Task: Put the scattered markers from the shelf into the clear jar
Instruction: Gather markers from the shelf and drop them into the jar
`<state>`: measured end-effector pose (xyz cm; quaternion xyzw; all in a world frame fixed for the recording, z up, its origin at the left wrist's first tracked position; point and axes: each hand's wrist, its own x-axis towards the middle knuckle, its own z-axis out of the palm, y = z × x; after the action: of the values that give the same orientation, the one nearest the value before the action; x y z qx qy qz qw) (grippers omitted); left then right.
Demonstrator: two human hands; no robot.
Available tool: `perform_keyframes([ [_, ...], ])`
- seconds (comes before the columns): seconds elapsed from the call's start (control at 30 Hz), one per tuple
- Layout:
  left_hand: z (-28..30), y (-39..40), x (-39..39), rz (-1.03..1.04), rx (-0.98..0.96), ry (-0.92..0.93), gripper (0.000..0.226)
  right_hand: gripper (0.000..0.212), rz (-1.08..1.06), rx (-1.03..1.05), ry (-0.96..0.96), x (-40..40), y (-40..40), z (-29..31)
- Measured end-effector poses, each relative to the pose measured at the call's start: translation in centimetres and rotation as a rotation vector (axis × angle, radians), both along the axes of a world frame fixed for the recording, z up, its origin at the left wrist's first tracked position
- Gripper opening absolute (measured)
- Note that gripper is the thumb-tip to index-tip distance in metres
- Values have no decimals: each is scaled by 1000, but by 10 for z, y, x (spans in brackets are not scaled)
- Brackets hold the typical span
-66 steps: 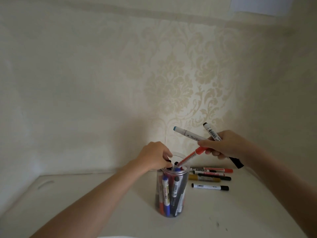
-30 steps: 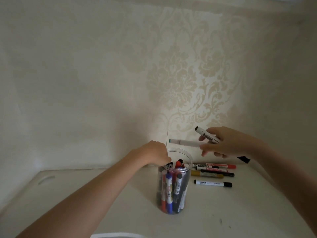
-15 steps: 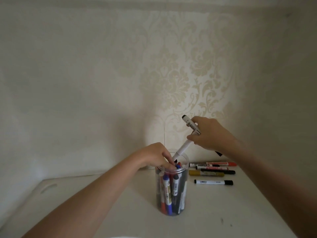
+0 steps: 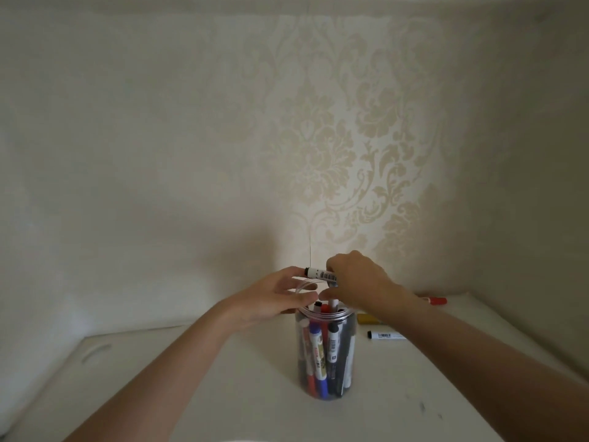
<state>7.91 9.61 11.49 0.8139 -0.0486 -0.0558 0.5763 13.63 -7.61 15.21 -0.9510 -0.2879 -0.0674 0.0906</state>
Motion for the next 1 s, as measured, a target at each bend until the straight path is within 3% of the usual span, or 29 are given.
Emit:
perform_keyframes([
  [0.27,0,0,-2,10,102,-75,42,28,-4,207,94,10,-8,10],
  [0.37,2,0,1,92,65,-147,32,24,27,625,354,6,-17,23],
  [0.43,5,-3,3,109,73,-177,28,25,74,895,323,3,-18,29],
  [0.47,6,-5,4,115,75,-198,28,26,95,926,237,2,-17,27],
  [0.57,8,-12,2,183,13,-313,41,25,132,824,100,-3,-10,10],
  [0.67,15,-15,0,204,-52,-442,58,23,107,904,159,-6,-5,-4],
  [0.77,24,-18,-1,170,-101,-505,55,26,139,851,191,-7,-4,-13],
  [0.9,18,-21,6,281,194,-579,25,33,125,589,164,-7,-4,-24],
  [1.0,12,-22,12,351,288,-607,23,41,91,465,26,1,-14,-27],
])
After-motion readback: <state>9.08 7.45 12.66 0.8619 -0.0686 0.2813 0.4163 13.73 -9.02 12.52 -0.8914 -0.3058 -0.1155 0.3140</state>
